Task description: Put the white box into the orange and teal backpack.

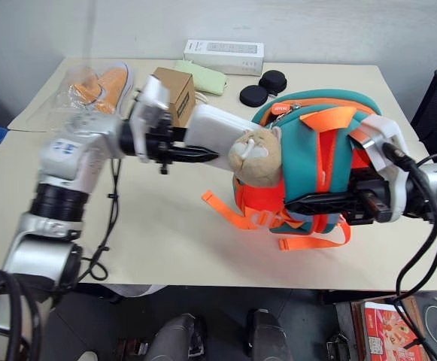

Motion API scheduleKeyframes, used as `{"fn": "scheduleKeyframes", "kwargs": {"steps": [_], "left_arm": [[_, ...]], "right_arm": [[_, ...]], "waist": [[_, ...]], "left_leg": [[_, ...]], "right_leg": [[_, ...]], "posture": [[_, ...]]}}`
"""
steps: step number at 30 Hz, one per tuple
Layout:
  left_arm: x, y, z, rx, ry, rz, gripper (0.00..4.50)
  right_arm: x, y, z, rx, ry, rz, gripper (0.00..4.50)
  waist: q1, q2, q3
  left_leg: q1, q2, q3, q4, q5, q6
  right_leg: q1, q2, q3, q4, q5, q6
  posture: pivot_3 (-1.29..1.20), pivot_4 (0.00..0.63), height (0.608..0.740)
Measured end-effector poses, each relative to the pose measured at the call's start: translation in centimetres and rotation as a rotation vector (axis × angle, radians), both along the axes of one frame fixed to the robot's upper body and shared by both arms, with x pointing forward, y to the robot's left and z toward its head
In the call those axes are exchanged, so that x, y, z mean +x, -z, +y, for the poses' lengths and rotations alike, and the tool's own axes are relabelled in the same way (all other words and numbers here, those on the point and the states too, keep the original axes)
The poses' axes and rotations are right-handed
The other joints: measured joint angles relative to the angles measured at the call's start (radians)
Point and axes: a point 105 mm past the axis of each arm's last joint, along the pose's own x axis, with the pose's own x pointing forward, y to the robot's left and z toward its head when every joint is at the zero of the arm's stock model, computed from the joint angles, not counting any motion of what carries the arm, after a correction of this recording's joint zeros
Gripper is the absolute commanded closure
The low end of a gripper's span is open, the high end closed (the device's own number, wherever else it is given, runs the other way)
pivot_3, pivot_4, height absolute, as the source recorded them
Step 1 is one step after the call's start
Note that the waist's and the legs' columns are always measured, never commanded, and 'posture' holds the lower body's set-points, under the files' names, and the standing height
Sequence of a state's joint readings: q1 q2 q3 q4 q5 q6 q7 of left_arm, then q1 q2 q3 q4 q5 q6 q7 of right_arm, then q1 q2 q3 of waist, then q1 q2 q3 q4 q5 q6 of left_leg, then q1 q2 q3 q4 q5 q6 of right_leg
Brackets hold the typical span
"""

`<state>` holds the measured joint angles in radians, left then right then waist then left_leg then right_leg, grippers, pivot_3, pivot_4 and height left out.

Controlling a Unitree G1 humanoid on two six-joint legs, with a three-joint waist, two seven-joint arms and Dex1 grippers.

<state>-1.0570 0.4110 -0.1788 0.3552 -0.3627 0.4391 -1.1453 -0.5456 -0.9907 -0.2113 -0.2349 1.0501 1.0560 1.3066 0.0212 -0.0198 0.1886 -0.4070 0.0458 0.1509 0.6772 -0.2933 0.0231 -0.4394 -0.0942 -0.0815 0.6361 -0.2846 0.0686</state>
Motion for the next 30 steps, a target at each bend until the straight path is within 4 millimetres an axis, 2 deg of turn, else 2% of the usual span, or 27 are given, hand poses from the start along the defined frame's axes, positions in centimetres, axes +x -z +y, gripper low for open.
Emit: {"fn": "scheduleKeyframes", "kwargs": {"steps": [5,9,11,15,19,22,25,27,30], "left_arm": [[1.1,2.4,-4.5,0.006,-0.041,-0.019,3.08],[1.7,3.0,-6.5,0.003,-0.088,-0.039,1.85],[1.8,2.7,-5.7,-0.006,-0.1,-0.027,1.3],[1.8,1.3,-1.2,-0.044,-0.14,-0.014,0.1],[0.4,-0.4,3.6,-0.075,-0.135,0.001,0.02],[-1.7,-1.9,5.6,-0.091,-0.082,0.038,0.02],[-4.1,-3.8,5.9,-0.109,-0.013,0.026,0.02],[-5.1,-4.6,4.4,-0.124,0.016,-0.021,0.02],[-5.6,-3.7,1.5,-0.089,0.031,-0.059,0.02]], "right_arm": [[0.2,0.5,0.4,-0.004,0.031,-0.011,4.47],[0.5,0.9,0.6,-0.005,0.059,-0.013,4.5],[0.4,1.3,0.6,-0.01,0.073,-0.007,4.5],[0.1,1.8,0.5,-0.009,0.092,0.006,4.5],[0.1,1.8,0.4,-0.005,0.108,0.005,4.5],[0.1,2.0,0.5,-0.006,0.117,0.01,4.5],[0.2,2.0,0.5,-0.003,0.121,0.011,4.5],[0.2,1.9,0.5,-0.001,0.12,0.011,4.5],[0.1,1.9,0.6,0.003,0.119,0.013,4.5]], "waist": [[-0.001,0.0,0.0],[0.0,0.0,0.0],[-0.005,0.0,0.0],[-0.025,0.0,0.0],[-0.025,0.0,0.0],[-0.02,0.0,0.0],[-0.017,0.0,0.0],[-0.011,0.0,0.0],[-0.006,0.0,0.0]], "left_leg": [[-0.001,0.001,0.0,0.002,-0.001,0.001],[-0.001,0.001,-0.001,0.003,-0.001,0.001],[-0.001,0.002,-0.001,0.002,-0.001,0.001],[0.0,0.003,-0.001,0.001,-0.001,0.0],[0.0,0.003,-0.001,0.002,-0.001,0.0],[-0.001,0.002,-0.003,0.003,-0.001,0.0],[0.0,0.001,-0.005,0.004,-0.001,0.001],[0.003,0.001,-0.007,0.004,-0.002,0.001],[0.003,0.001,-0.006,0.004,-0.002,0.002]], "right_leg": [[0.0,-0.001,0.0,0.001,0.0,0.0],[0.0,-0.001,0.0,0.001,0.0,0.0],[0.0,-0.001,0.0,0.001,0.0,0.0],[-0.001,0.0,0.001,0.002,0.0,0.0],[0.0,0.0,0.001,0.003,-0.001,-0.001],[0.001,-0.001,0.002,0.002,-0.001,-0.001],[0.004,-0.002,0.004,0.001,0.0,-0.001],[0.01,-0.002,0.003,-0.002,0.0,0.0],[0.01,-0.001,0.003,-0.003,0.001,0.001]], "posture": [[0.0,0.15,0.74],[0.0,0.15,0.74],[0.0,0.15,0.74],[0.0,0.15,0.74],[0.0,0.15,0.74],[0.0,0.15,0.74],[0.0,0.15,0.74],[0.0,0.15,0.74],[0.0,0.15,0.74]]}}
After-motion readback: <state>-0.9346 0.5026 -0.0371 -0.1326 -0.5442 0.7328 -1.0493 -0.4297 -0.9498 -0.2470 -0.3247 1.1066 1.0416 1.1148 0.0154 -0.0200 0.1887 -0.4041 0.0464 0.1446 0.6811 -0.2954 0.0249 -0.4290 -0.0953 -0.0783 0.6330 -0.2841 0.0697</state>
